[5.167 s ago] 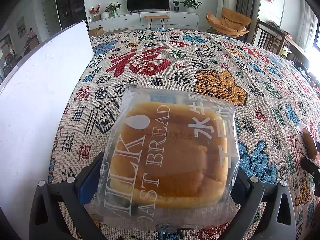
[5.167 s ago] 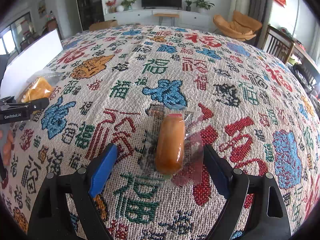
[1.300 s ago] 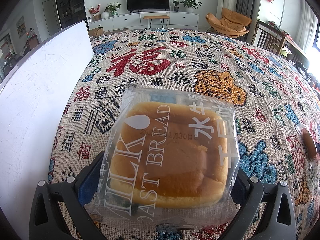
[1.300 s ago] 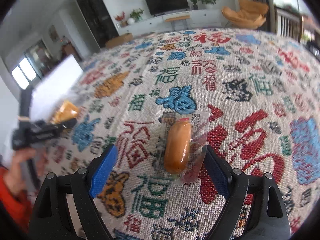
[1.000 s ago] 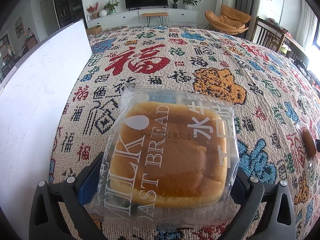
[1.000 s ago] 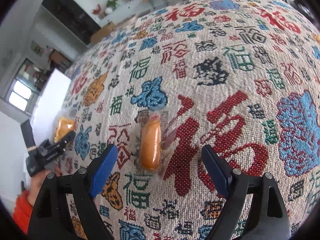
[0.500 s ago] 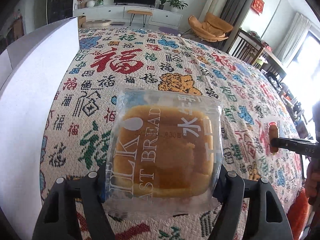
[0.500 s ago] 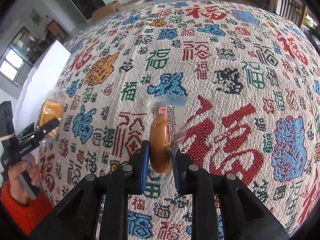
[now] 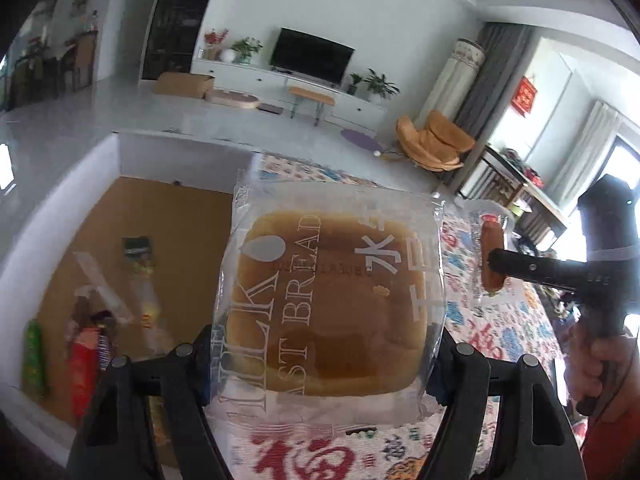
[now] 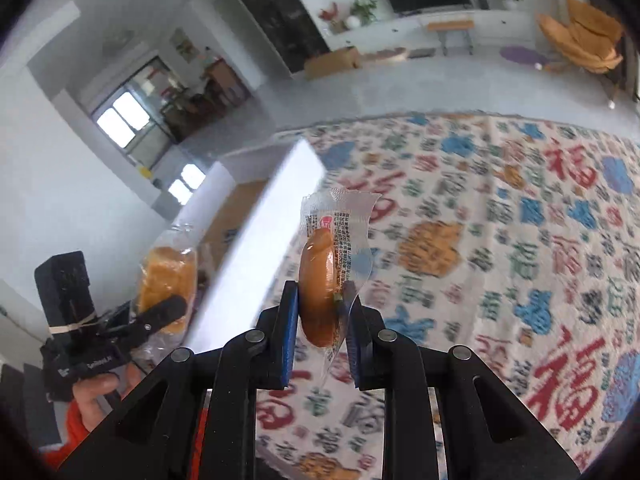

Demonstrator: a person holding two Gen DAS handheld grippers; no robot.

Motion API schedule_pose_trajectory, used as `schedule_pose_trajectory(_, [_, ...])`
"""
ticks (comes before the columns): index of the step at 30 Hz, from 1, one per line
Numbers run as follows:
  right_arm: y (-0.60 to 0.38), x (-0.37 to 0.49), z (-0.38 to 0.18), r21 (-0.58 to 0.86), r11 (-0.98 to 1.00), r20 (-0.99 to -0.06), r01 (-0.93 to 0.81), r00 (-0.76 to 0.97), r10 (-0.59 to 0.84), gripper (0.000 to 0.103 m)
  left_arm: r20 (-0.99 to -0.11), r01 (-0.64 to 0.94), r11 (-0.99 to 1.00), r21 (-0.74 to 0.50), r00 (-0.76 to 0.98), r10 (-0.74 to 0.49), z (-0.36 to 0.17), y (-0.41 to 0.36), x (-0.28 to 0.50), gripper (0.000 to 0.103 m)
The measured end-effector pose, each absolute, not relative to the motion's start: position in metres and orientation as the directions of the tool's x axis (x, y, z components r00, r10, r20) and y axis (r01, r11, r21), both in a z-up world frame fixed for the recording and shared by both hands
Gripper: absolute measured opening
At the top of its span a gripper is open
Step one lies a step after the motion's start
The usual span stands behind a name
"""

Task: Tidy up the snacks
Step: 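Carry the bread and sausage into the white box and open both tools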

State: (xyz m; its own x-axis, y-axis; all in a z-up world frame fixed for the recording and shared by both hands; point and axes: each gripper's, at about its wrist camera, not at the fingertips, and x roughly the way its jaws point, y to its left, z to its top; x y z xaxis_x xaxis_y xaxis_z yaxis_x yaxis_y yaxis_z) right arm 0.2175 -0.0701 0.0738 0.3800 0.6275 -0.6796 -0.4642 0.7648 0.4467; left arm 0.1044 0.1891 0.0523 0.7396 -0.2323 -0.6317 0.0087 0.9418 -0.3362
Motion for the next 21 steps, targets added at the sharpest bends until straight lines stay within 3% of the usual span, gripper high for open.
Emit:
schedule_pose_trajectory(3, [0.012, 0.211, 0.093, 0.453, 0.690, -0.656, -0.564, 0.313, 0.687, 0.022, -0.681, -0.139, 0.965, -0.223, 0.730, -0.052, 0.051, 0.244, 0.099, 0.075])
schedule_pose_trajectory(5, [0.065, 0.205, 0.099, 0.444, 0.652, -0.651, -0.615, 0.279, 0.706, 0.022, -0.711, -0.209, 0.966, -0.153, 0.702, 0.039, 0.042, 0.270, 0.099, 0.085])
schedule_pose_trajectory(7, [0.114, 0.199, 0.099, 0.434, 0.625, -0.649, -0.649, 0.256, 0.716, 0.025, -0.742, -0.272, 0.956, -0.107, 0.662, 0.105, 0.030, 0.292, 0.100, 0.089])
schedule_pose_trajectory(8, [0.137, 0.197, 0.096, 0.419, 0.622, -0.657, -0.662, 0.252, 0.710, 0.030, -0.749, -0.283, 0.953, -0.109, 0.653, 0.108, 0.025, 0.300, 0.100, 0.089])
schedule_pose_trajectory(9, [0.157, 0.195, 0.091, 0.407, 0.620, -0.672, -0.671, 0.240, 0.701, 0.058, -0.756, -0.291, 0.950, -0.116, 0.646, 0.106, 0.021, 0.307, 0.099, 0.089])
schedule_pose_trajectory(10, [0.170, 0.194, 0.086, 0.401, 0.620, -0.684, -0.674, 0.230, 0.692, 0.074, -0.758, -0.302, 0.946, -0.121, 0.643, 0.108, 0.019, 0.312, 0.097, 0.089])
schedule_pose_trajectory(14, [0.195, 0.189, 0.077, 0.359, 0.638, -0.705, -0.681, 0.251, 0.664, 0.074, -0.731, -0.316, 0.945, -0.079, 0.663, 0.161, 0.018, 0.309, 0.083, 0.097])
schedule_pose_trajectory(19, [0.188, 0.184, 0.073, 0.285, 0.662, -0.728, -0.694, 0.292, 0.620, 0.074, -0.659, -0.379, 0.922, 0.077, 0.675, 0.332, 0.026, 0.290, 0.073, 0.098])
schedule_pose_trajectory(21, [0.184, 0.182, 0.071, 0.245, 0.665, -0.737, -0.706, 0.310, 0.601, 0.074, -0.639, -0.412, 0.906, 0.099, 0.672, 0.375, 0.030, 0.284, 0.069, 0.103])
